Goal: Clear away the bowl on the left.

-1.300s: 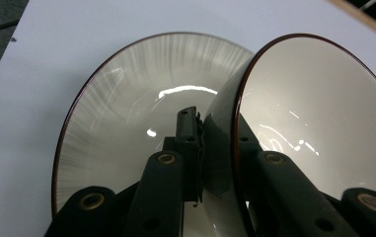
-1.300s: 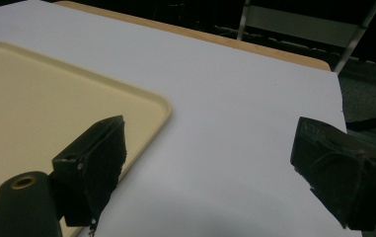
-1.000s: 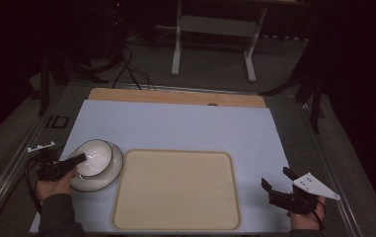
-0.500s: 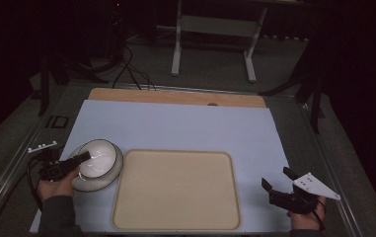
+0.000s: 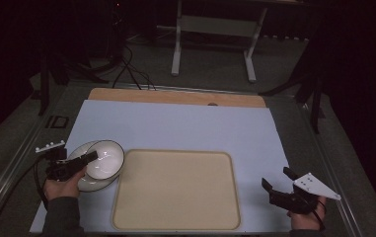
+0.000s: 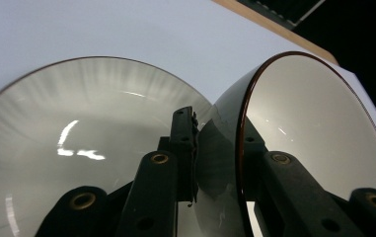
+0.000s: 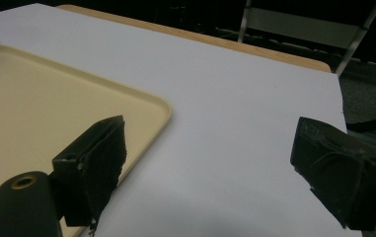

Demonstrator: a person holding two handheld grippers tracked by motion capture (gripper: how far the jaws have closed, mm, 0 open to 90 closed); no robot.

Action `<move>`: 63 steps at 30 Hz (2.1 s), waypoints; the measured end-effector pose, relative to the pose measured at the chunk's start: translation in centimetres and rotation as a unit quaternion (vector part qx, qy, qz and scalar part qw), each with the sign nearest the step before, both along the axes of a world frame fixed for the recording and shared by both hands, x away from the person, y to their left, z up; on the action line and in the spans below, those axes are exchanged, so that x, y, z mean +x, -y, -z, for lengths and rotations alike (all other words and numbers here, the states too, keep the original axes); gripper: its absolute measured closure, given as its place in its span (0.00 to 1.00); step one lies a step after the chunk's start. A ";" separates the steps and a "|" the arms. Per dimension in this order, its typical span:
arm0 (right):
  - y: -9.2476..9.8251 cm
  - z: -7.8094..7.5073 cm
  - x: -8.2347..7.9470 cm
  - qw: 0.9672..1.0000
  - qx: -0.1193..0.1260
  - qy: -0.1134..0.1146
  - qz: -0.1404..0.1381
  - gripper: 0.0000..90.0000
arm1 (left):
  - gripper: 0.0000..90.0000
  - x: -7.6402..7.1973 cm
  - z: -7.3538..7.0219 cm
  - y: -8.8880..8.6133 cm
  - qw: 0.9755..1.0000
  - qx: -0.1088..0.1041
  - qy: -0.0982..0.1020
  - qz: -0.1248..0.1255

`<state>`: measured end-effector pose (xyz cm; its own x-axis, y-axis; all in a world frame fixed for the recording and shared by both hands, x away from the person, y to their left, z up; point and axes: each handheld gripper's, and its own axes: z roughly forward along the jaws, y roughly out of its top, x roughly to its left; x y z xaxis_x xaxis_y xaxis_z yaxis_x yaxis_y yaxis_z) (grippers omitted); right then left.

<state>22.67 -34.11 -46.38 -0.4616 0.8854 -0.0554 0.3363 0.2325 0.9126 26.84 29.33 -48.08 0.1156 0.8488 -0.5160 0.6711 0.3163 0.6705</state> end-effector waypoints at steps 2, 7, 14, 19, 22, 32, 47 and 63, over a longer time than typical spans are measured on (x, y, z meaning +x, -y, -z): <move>0.0 0.0 0.0 1.000 -0.001 0.000 -0.001 0.15 | 0.86 0.0 -0.2 0.2 1.000 -0.001 0.006 0.002; 0.0 0.0 0.0 1.000 0.000 0.000 0.001 0.15 | 0.87 -0.1 -0.4 0.7 1.000 0.007 0.016 0.009; 0.0 0.0 0.0 1.000 0.000 0.000 0.000 0.15 | 0.87 -0.1 -0.6 0.9 1.000 0.004 0.021 0.013; 0.0 0.0 0.0 1.000 0.000 0.000 0.000 0.15 | 0.87 -0.1 -0.7 1.0 1.000 0.002 0.025 0.015; 0.0 0.0 0.0 1.000 0.000 0.000 0.000 0.15 | 0.87 -0.1 -0.7 1.2 0.999 0.008 0.024 0.024; 0.0 0.0 0.0 1.000 0.000 -0.001 -0.001 0.15 | 0.86 0.0 -1.1 2.0 0.999 0.017 0.033 0.036; 0.0 0.0 -0.1 1.000 0.000 0.000 0.000 0.15 | 0.85 0.1 -1.2 3.1 0.998 0.024 0.036 0.053; 0.0 0.0 -0.1 1.000 0.000 0.001 0.000 0.15 | 0.84 0.2 -1.3 4.9 0.996 0.022 0.038 0.075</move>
<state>22.61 -34.13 -46.39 -0.4620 0.8851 -0.0556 0.3347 0.2321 0.9133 27.04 24.38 -46.73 0.2801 0.8412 -0.4626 0.6549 0.1850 0.7328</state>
